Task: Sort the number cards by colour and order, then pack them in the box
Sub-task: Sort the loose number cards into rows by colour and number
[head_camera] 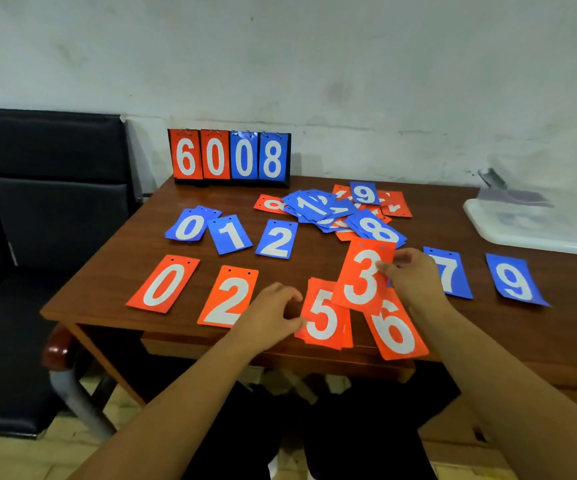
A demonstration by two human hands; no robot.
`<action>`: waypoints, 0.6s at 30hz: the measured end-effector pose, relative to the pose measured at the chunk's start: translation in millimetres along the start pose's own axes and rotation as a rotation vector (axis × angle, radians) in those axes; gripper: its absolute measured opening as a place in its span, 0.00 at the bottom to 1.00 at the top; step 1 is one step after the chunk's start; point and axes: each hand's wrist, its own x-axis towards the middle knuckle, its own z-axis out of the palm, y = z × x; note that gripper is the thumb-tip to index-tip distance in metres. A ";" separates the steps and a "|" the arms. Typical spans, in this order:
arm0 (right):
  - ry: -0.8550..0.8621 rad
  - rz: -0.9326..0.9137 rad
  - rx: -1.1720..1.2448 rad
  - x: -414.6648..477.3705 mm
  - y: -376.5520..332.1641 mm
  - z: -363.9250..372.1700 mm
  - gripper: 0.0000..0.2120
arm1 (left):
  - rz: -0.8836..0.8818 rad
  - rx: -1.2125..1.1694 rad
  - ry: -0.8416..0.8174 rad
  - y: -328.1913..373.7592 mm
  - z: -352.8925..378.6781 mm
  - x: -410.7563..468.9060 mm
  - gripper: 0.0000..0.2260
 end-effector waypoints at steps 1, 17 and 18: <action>-0.009 0.008 -0.012 -0.9 1.7 -1.5 0.22 | -0.006 0.054 -0.042 1.9 5.5 2.1 0.19; -0.321 -0.152 -0.050 -37.4 -21.3 88.6 0.04 | -0.131 0.169 0.316 -54.1 -18.4 -21.8 0.17; -0.338 -0.165 -0.090 -40.7 -24.8 98.1 0.05 | -0.154 0.193 0.295 -61.8 -19.1 -23.1 0.19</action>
